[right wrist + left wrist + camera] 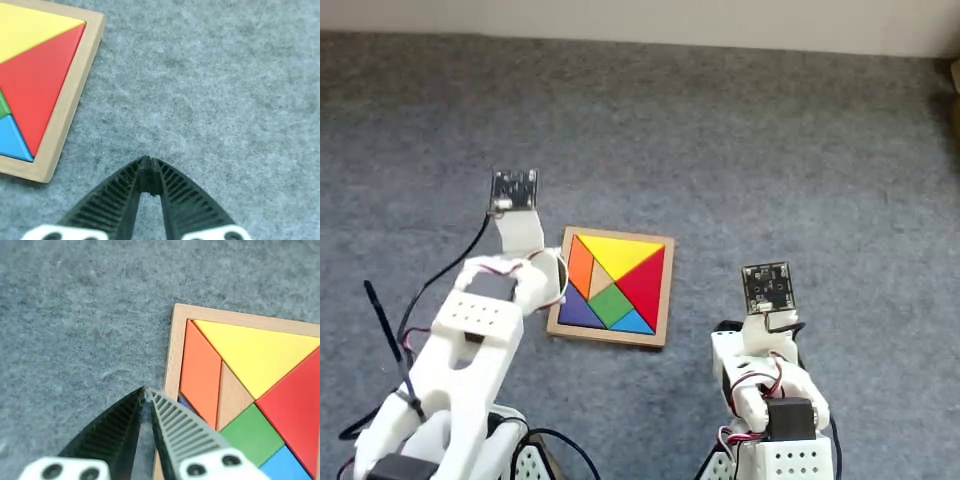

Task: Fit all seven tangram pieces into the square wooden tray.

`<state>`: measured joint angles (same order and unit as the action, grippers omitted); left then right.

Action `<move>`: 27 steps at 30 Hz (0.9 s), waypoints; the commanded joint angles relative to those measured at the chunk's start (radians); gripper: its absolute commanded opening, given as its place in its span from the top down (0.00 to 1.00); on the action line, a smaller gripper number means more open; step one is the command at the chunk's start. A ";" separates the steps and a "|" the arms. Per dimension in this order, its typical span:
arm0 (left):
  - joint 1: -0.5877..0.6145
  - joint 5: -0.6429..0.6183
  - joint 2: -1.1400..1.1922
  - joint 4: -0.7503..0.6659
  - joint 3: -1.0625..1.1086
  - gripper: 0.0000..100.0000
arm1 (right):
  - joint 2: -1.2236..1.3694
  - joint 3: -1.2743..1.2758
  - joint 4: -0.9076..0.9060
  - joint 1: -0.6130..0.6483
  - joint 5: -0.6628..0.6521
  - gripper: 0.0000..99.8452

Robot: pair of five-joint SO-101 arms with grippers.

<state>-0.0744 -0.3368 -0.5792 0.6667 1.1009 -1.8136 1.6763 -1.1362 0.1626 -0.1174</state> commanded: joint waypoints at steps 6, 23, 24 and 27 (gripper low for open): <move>0.018 -0.002 -0.102 -0.115 0.091 0.99 | -0.012 0.107 -0.002 -0.012 0.005 0.99; 0.016 -0.002 -0.608 -0.115 0.354 0.99 | -0.012 0.107 -0.004 -0.012 0.005 0.99; 0.016 -0.002 -0.638 -0.112 0.367 0.99 | -0.012 0.107 -0.004 -0.012 0.005 0.99; 0.016 -0.002 -0.736 -0.110 0.423 0.99 | -0.012 0.107 -0.004 -0.012 0.005 0.99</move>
<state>-0.0652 -0.3368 -1.1945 0.5639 1.4845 -1.8136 1.6763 -1.1362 0.1626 -0.1174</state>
